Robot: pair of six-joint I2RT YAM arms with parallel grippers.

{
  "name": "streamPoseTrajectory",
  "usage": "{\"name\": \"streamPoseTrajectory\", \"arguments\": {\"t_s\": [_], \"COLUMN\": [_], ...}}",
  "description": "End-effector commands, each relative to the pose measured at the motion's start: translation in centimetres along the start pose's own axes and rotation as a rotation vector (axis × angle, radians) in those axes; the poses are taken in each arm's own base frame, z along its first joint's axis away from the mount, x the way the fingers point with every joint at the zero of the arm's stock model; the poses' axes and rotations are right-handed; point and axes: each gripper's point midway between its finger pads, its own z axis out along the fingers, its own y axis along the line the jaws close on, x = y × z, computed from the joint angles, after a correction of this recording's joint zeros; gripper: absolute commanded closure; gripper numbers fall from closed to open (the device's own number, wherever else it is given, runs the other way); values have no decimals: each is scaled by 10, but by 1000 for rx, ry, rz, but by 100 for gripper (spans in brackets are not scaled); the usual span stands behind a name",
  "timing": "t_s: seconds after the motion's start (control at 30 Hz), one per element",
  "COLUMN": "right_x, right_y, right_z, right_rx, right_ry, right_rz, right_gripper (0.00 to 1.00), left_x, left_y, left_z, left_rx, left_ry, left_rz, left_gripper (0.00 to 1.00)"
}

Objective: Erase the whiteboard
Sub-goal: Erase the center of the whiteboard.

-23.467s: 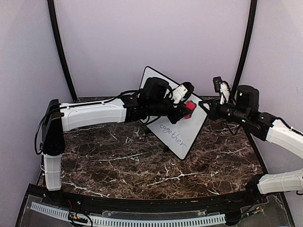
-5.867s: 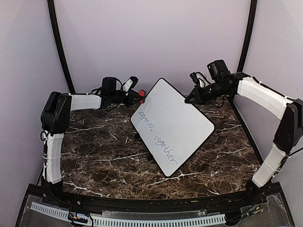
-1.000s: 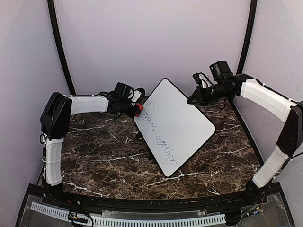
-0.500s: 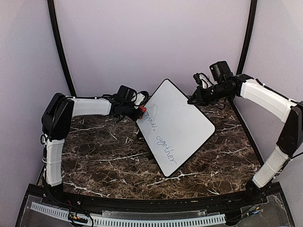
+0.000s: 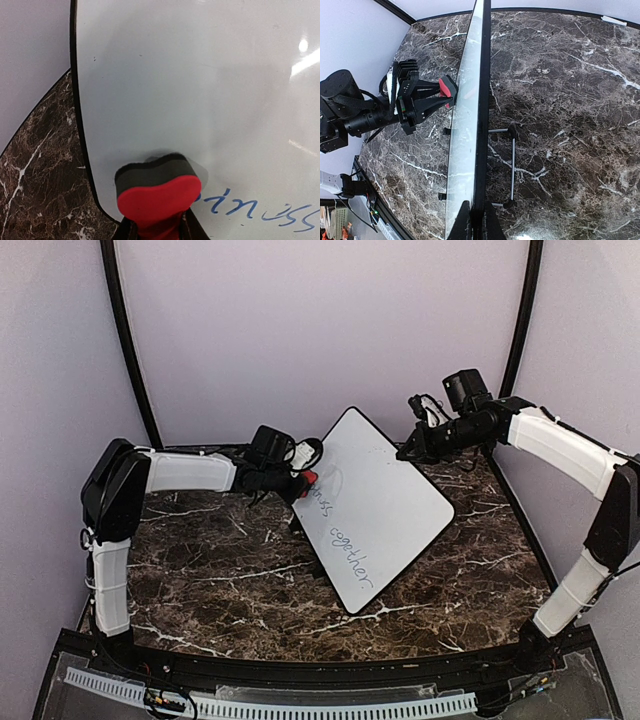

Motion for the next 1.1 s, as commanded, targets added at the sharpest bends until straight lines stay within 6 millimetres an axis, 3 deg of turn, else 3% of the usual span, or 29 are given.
{"name": "streamPoseTrajectory", "arguments": {"t_s": [0.0, 0.13, 0.4, 0.53, 0.9, 1.07], "right_x": [21, 21, 20, 20, 22, 21], "right_y": [29, 29, 30, 29, 29, 29], "right_z": [8, 9, 8, 9, 8, 7], "right_rx": [-125, -128, -129, -128, -127, -127], "right_ry": [72, 73, 70, 73, 71, 67], "right_rz": [-131, -131, -133, -133, -133, -134], "right_gripper": [100, 100, 100, 100, 100, 100], "left_x": [-3, -2, 16, 16, 16, 10], "left_y": [-72, -56, 41, 62, 27, -4], "left_z": [-7, -5, 10, 11, 10, 8], "left_rx": [210, 138, -69, -92, 23, 70], "left_ry": [-37, -43, 19, 15, -2, -21], "left_rz": [73, 54, -75, -87, -61, -18], "left_gripper": [100, 100, 100, 100, 100, 100]}}
